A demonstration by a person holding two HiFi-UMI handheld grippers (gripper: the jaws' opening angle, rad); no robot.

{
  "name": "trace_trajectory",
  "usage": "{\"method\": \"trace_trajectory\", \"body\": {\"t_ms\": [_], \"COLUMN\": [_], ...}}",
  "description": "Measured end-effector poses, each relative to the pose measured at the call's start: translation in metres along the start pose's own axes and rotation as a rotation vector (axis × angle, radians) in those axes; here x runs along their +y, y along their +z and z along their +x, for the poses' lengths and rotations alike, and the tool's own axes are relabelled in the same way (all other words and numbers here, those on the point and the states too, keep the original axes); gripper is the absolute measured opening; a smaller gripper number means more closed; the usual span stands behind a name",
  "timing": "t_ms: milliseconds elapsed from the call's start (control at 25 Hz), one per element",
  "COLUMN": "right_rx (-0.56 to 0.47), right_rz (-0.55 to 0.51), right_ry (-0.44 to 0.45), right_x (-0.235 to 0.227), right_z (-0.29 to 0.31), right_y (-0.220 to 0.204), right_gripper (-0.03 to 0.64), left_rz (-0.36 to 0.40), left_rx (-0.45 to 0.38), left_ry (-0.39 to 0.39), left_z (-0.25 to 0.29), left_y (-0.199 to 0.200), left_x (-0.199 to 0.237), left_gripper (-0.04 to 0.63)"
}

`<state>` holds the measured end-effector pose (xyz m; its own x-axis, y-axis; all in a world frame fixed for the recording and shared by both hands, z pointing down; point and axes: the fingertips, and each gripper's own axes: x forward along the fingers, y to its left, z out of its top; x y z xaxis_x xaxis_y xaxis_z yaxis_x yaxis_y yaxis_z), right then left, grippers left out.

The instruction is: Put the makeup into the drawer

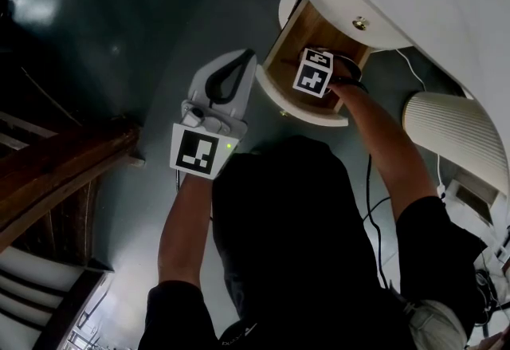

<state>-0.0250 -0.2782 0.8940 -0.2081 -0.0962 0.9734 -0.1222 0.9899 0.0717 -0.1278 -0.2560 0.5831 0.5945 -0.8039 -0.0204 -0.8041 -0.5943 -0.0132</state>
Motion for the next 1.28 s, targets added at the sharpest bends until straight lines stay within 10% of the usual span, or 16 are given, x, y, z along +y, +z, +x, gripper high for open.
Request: {"method": "trace_trajectory", "body": {"t_ms": [680,1280], "right_rx": [-0.408,-0.856], "right_rz": [0.162,0.238], "right_ry": [-0.270,-0.361], "right_x": [0.005,0.048], "right_z": [-0.200,-0.475], "right_y": [0.052,0.142], "right_gripper": [0.008,0.003], "left_rz": [-0.066,-0.101], "left_rx": [0.050,0.009], "left_ry": [0.005,0.005], "left_z": [-0.012,-0.037], "left_y": [0.069,0.239], "left_x": [-0.016,-0.039], "left_gripper": [0.011,0.011]}}
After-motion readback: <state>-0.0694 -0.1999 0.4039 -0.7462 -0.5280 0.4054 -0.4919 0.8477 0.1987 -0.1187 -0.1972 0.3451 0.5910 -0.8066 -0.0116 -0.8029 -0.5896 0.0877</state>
